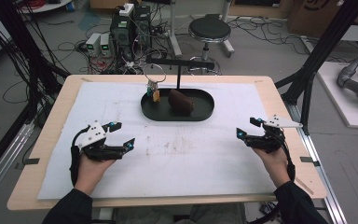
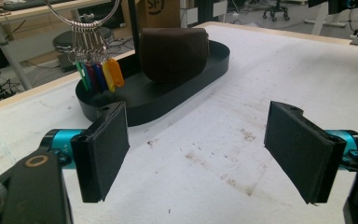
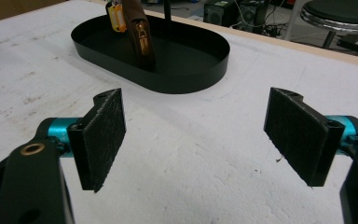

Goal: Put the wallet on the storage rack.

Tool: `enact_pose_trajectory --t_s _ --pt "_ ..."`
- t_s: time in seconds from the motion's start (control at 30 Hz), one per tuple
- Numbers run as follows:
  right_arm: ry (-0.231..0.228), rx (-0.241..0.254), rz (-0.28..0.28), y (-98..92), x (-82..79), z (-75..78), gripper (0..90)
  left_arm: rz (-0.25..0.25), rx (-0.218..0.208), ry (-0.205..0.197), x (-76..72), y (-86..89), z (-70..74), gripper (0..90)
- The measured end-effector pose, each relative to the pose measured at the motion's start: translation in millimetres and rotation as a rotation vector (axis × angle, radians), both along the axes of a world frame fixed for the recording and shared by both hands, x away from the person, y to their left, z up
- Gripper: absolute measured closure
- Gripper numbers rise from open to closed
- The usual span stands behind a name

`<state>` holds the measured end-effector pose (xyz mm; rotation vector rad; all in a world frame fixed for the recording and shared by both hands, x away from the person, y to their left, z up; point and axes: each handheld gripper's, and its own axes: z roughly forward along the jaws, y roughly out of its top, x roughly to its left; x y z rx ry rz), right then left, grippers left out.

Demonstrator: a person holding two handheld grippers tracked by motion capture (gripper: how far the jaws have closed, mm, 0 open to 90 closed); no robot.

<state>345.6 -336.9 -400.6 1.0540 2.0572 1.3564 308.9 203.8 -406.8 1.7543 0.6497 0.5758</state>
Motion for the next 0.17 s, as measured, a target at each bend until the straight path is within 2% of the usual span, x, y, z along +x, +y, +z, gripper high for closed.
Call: enact_pose_trajectory --t_s 0.17 --pt "0.001 -0.003 -0.007 -3.1 1.4 -0.4 21.3 0.002 0.001 0.002 0.0 0.5 0.1 21.8"
